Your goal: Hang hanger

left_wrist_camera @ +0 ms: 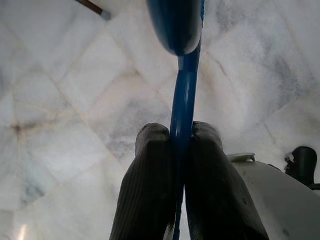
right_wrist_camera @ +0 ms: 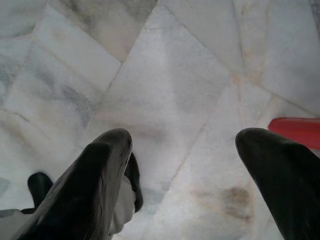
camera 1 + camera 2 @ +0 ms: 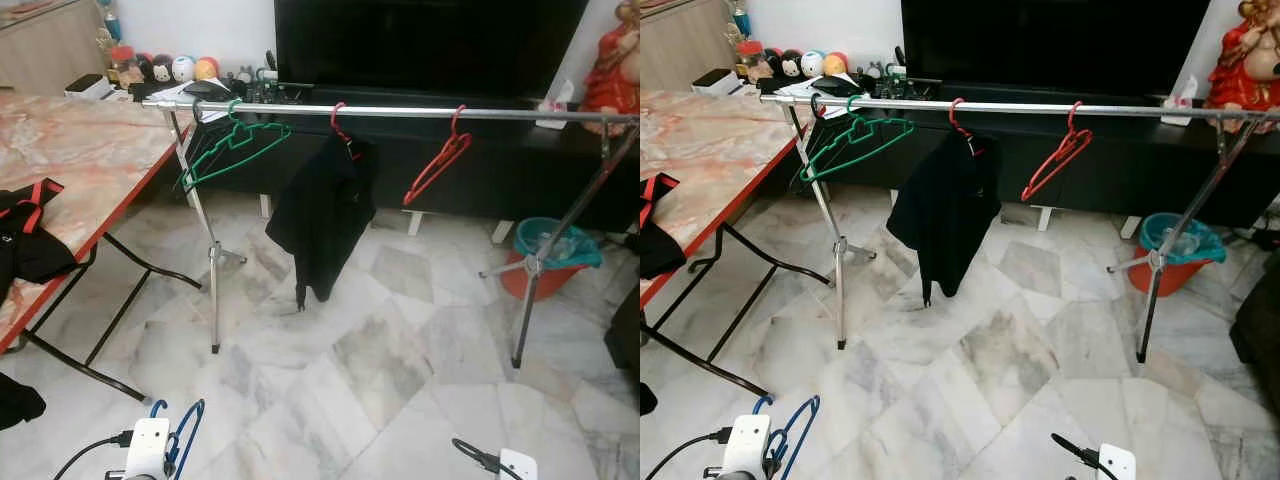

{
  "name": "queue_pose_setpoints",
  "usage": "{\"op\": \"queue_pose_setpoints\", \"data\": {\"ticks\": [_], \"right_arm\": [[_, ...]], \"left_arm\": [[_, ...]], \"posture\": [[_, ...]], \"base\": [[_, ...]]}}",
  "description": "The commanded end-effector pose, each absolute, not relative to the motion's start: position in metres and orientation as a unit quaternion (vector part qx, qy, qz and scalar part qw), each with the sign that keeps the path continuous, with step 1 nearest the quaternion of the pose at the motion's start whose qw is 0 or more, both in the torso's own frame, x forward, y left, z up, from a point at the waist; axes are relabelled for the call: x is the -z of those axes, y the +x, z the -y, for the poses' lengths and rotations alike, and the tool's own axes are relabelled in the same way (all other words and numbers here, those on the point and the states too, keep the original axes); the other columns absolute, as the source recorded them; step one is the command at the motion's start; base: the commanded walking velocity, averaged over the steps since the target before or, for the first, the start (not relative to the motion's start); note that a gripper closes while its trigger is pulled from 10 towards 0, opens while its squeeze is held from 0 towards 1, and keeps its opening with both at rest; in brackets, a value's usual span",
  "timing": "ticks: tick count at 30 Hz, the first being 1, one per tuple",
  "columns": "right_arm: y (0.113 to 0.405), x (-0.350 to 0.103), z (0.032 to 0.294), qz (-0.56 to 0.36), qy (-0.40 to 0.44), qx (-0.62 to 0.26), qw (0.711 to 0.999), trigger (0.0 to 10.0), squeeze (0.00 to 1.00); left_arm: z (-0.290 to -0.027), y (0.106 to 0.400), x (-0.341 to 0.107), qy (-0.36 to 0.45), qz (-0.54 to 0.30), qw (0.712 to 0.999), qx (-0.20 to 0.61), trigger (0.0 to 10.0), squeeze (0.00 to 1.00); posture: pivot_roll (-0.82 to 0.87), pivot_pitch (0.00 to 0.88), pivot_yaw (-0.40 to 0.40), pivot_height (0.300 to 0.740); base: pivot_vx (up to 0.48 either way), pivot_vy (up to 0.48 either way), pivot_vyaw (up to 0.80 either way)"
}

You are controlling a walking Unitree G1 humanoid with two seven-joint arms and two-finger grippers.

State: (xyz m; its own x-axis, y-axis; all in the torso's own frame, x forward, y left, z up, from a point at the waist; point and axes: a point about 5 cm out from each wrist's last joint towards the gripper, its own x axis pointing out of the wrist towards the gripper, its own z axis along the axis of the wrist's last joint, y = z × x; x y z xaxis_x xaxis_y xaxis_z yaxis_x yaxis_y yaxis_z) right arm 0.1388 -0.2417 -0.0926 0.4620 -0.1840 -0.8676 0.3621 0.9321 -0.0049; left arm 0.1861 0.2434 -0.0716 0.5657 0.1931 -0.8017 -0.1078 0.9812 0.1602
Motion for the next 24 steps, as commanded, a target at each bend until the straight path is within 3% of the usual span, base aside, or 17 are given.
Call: {"op": "queue_pose_setpoints", "data": {"ticks": [1, 9, 24], "right_arm": [[0.126, 0.094, 0.251, -0.507, 0.091, 0.173, 0.840, 10.0, 0.00], [0.114, 0.096, 0.258, -0.516, 0.087, 0.179, 0.833, 10.0, 0.00], [0.117, 0.101, 0.238, -0.522, 0.093, 0.161, 0.832, 10.0, 0.00]], "left_arm": [[-0.238, 0.175, 0.079, 0.037, -0.474, 0.875, -0.092, 10.0, 0.00], [-0.232, 0.164, 0.085, 0.038, -0.492, 0.866, -0.080, 10.0, 0.00], [-0.241, 0.172, 0.079, 0.050, -0.480, 0.872, -0.081, 10.0, 0.00]], "posture": [[-0.06, 0.000, -0.068, 0.740], [-0.07, 0.000, -0.055, 0.740], [-0.06, 0.000, -0.048, 0.740]], "base": [[0.000, -0.251, 0.00], [0.000, -0.296, 0.00], [0.000, -0.293, 0.00]]}}
